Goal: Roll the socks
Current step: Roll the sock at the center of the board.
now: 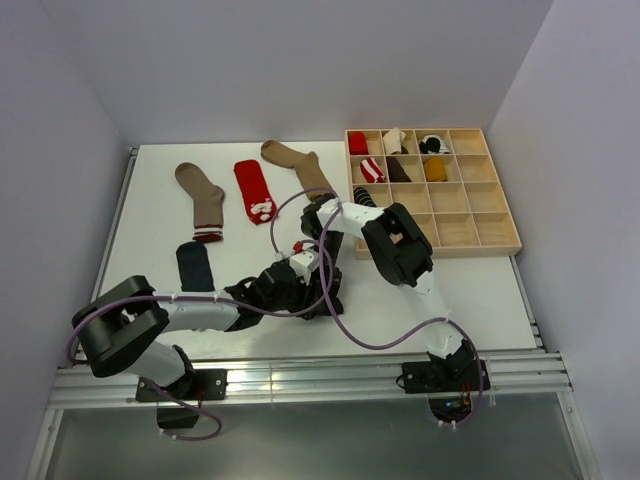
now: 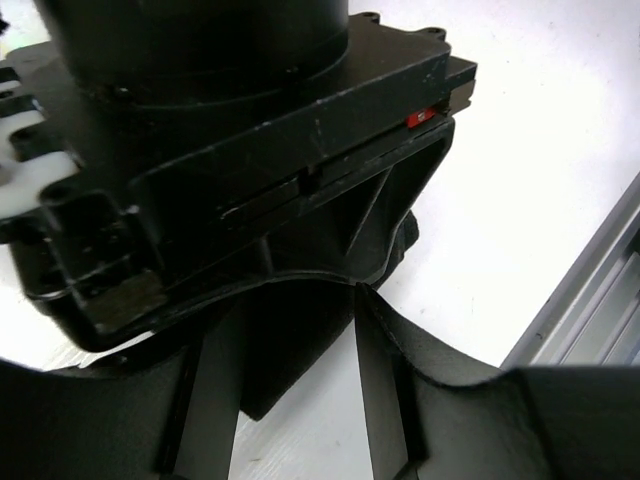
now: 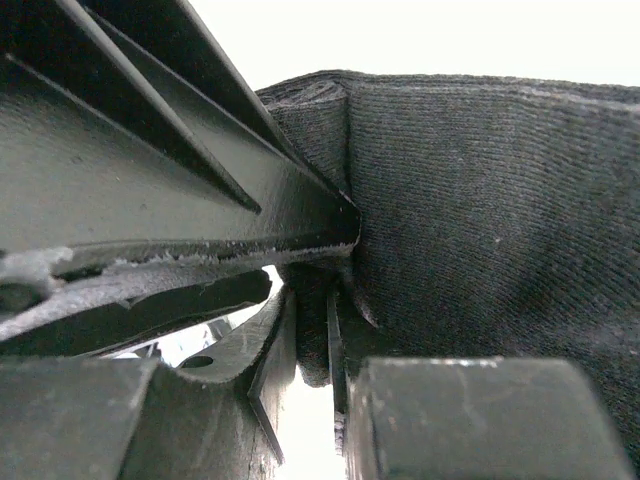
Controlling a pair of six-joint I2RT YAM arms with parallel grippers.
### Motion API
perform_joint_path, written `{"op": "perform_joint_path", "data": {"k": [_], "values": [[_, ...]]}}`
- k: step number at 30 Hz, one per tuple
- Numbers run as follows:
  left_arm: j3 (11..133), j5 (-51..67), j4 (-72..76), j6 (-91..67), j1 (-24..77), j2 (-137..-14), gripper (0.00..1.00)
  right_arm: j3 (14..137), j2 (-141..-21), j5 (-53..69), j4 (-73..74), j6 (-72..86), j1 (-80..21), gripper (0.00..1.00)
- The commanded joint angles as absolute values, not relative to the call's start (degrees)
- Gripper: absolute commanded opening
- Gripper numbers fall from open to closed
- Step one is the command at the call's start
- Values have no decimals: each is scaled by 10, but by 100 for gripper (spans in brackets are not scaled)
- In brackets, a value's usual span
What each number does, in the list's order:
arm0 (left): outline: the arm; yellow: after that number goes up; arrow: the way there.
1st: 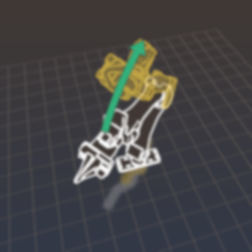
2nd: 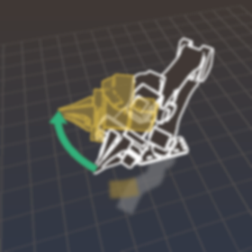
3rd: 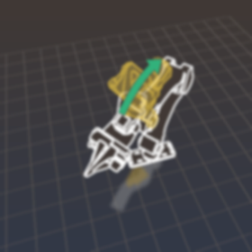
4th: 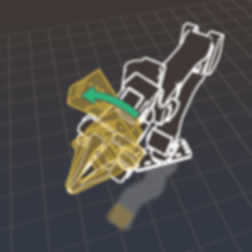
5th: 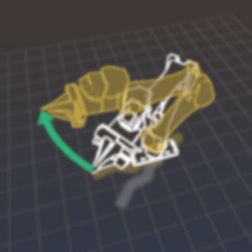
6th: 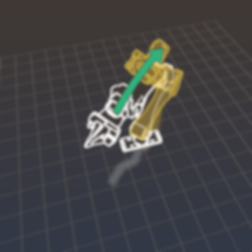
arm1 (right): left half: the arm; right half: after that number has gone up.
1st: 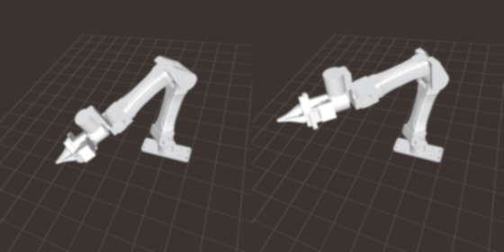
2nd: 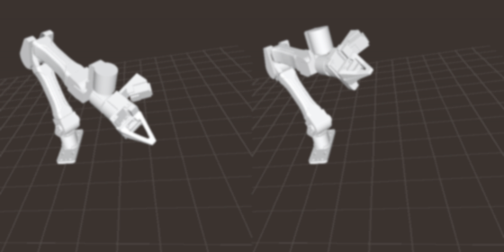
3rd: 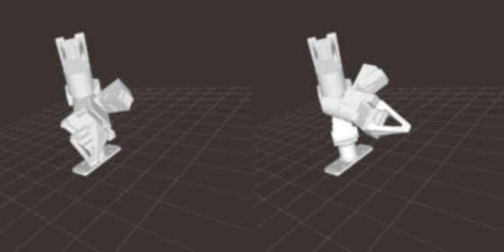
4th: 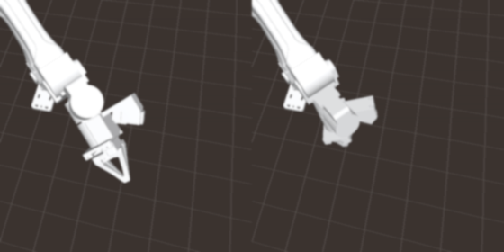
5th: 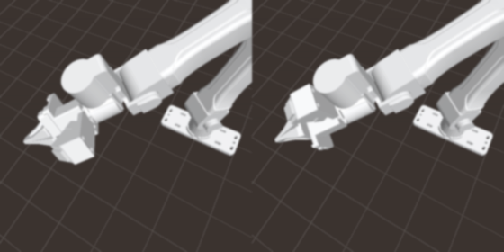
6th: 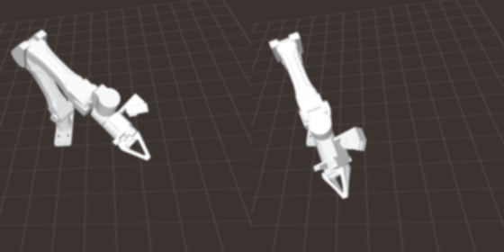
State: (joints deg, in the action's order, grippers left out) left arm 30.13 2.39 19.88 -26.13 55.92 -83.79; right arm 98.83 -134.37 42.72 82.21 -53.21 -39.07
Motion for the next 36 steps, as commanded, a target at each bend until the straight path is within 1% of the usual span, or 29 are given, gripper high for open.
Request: {"op": "perform_joint_path", "data": {"k": [1, 8, 12, 16, 17, 18, 19, 21, 22, 23, 31, 36], "values": [[300, 47, 239, -262, 562, -843, 50, 1000, -1367, 381, 801, -542, -383, 19], [298, 39, 223, -270, 562, -858, 49, 996, -1367, 381, 794, -536, -381, 18], [301, 27, 206, -286, 562, -870, 45, 991, -1362, 376, 785, -526, -380, 19], [293, 15, 202, -312, 562, -877, 35, 984, -1357, 375, 775, -515, -375, 20], [290, 10, 202, -318, 562, -879, 29, 983, -1356, 375, 770, -509, -374, 21], [286, 9, 202, -324, 562, -882, 25, 981, -1355, 375, 766, -506, -374, 21], [284, 10, 206, -335, 562, -885, 17, 977, -1354, 377, 765, -504, -372, 22], [274, 3, 212, -346, 562, -890, 10, 972, -1346, 382, 758, -498, -371, 22], [272, 3, 217, -357, 562, -893, 3, 967, -1341, 385, 749, -491, -368, 23], [268, 3, 222, -362, 562, -896, 1, 964, -1337, 388, 744, -489, -367, 25], [224, 21, 285, -411, 556, -911, 0, 934, -1264, 447, 693, -454, -335, 36], [194, 46, 321, -432, 536, -911, 0, 912, -1188, 476, 636, -424, -288, 38]]}}
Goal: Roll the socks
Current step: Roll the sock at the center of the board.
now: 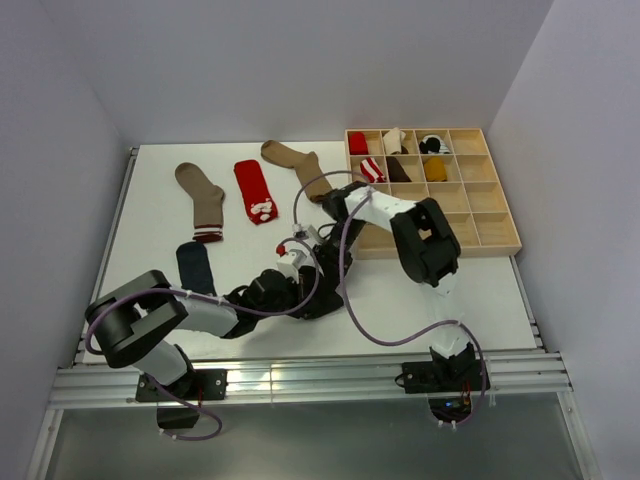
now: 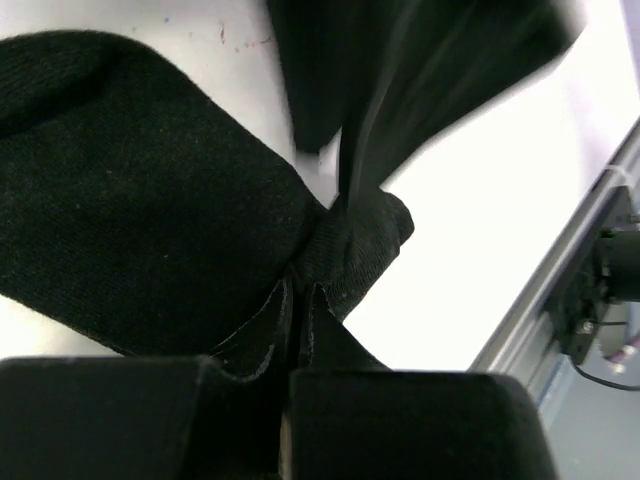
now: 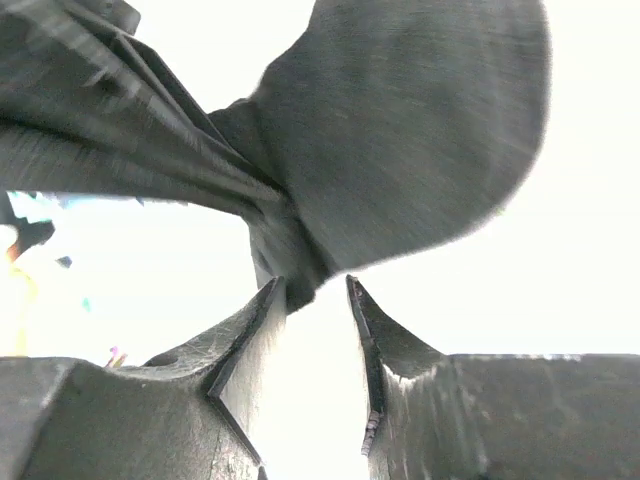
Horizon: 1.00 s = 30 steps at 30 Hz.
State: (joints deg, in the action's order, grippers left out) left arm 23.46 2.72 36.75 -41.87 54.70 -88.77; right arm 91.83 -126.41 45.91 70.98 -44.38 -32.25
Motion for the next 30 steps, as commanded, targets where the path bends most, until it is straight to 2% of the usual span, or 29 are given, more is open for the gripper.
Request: {"op": "perform_joint_path", "data": {"k": [1, 6, 15, 19, 23, 30], "values": [[188, 63, 330, -437, 532, -913, 0, 899, -1176, 478, 624, -418, -282, 38], [164, 123, 366, -465, 494, -925, 0, 843, -1080, 462, 548, -416, -251, 40], [145, 286, 424, -523, 408, -954, 0, 595, -869, 399, 350, -470, -257, 47], [156, 344, 437, -554, 386, -983, 0, 501, -771, 331, 252, -478, -310, 49], [149, 388, 472, -588, 367, -1007, 0, 415, -706, 243, 169, -479, -421, 52], [144, 414, 509, -626, 348, -1046, 0, 323, -680, 155, 70, -502, -537, 55]]}}
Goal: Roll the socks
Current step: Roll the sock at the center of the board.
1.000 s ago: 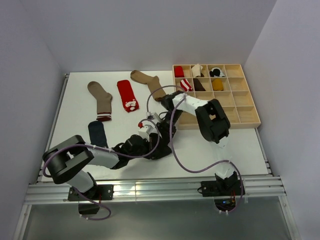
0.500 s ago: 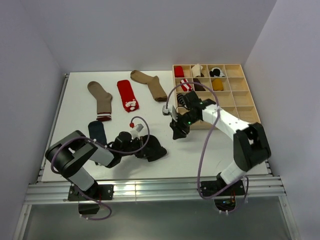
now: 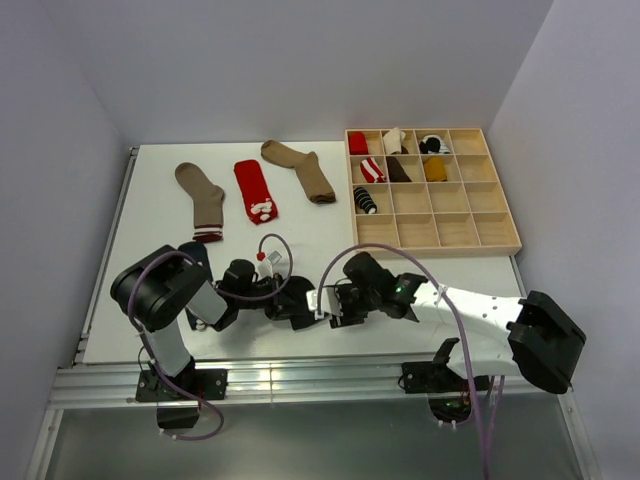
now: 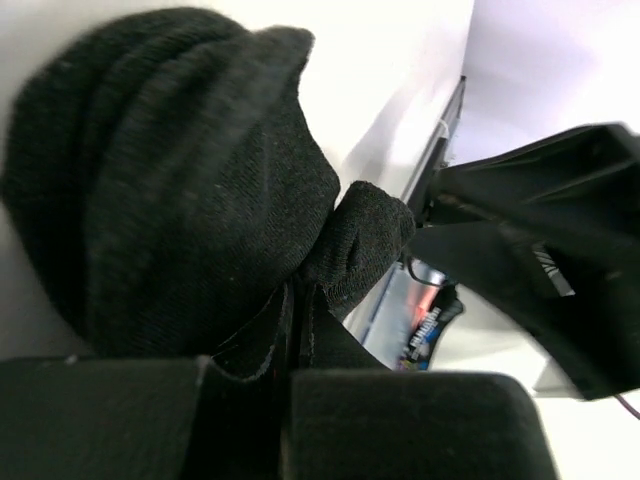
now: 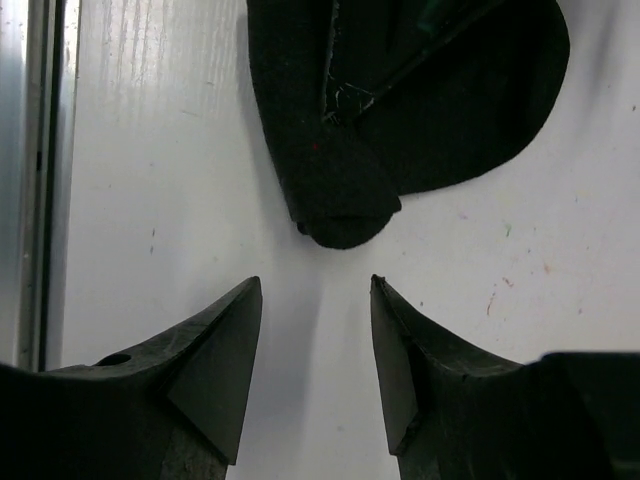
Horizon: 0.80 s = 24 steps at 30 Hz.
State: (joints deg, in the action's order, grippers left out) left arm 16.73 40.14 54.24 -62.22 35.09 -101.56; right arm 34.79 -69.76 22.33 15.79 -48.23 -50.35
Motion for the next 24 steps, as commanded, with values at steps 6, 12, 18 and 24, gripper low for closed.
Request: {"op": "perform_joint_path", "data": {"k": [6, 12, 18, 24], "values": [[146, 421, 516, -635, 345, -1076, 0, 281, -687, 81, 3, -531, -618, 56], [144, 425, 519, -642, 343, -1086, 0, 253, -701, 23, -83, -543, -662, 56], [139, 436, 523, -642, 333, -1091, 0, 252, -710, 20, -80, -551, -685, 56], [137, 448, 526, -635, 325, -1098, 0, 260, -735, 23, -77, -561, -705, 55]]}}
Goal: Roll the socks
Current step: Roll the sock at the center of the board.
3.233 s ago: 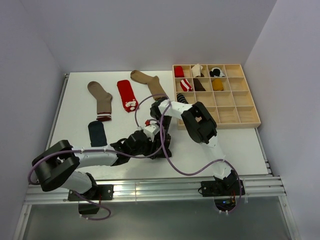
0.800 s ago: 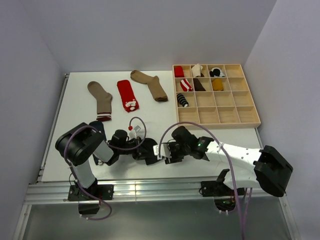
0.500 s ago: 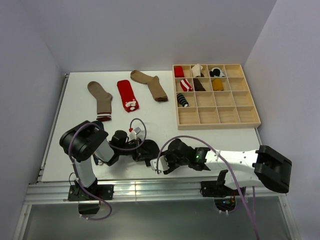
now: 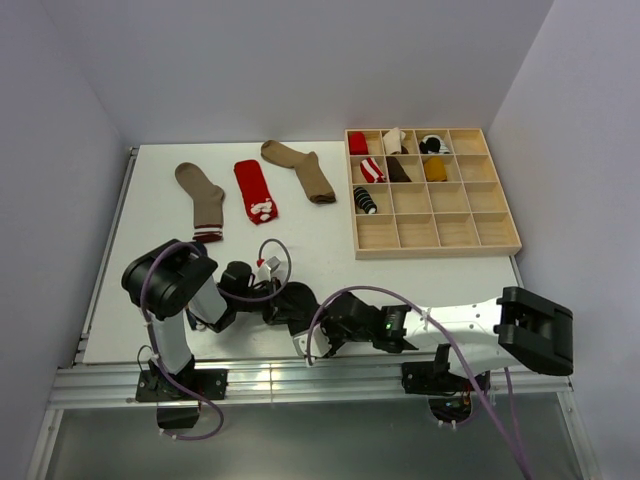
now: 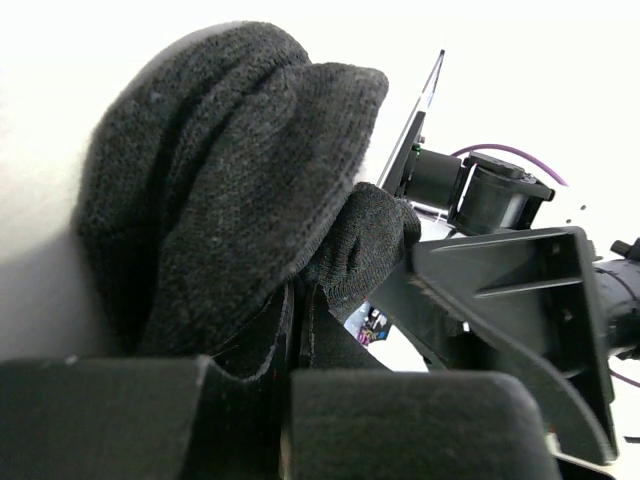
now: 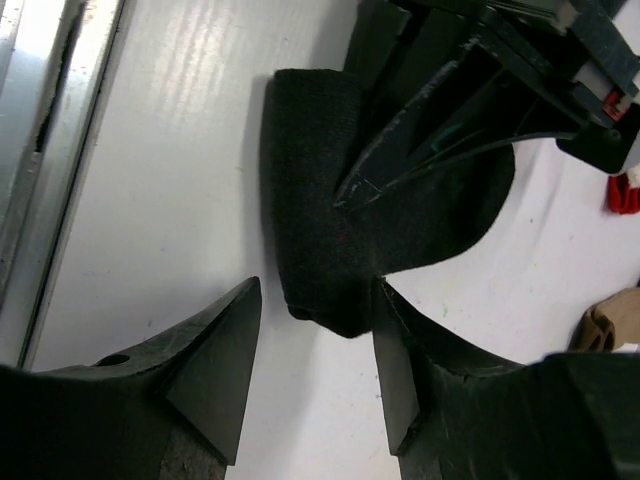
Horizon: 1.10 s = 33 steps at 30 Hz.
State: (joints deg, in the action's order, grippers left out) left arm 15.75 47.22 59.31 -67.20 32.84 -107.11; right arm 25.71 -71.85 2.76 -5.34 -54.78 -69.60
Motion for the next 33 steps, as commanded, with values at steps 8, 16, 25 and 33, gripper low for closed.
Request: {"op": "perform_joint_path", "data": {"k": [8, 16, 25, 33], "values": [[138, 459, 515, -626, 320, -1102, 0, 269, -778, 20, -97, -577, -710, 54], [145, 468, 519, -627, 319, -1114, 0, 281, -791, 16, -107, -578, -714, 53], [151, 477, 513, -622, 319, -1118, 0, 297, -812, 17, -99, -564, -719, 38], [189, 433, 376, -568, 319, -1060, 9, 324, -837, 11, -10, -568, -717, 11]]}}
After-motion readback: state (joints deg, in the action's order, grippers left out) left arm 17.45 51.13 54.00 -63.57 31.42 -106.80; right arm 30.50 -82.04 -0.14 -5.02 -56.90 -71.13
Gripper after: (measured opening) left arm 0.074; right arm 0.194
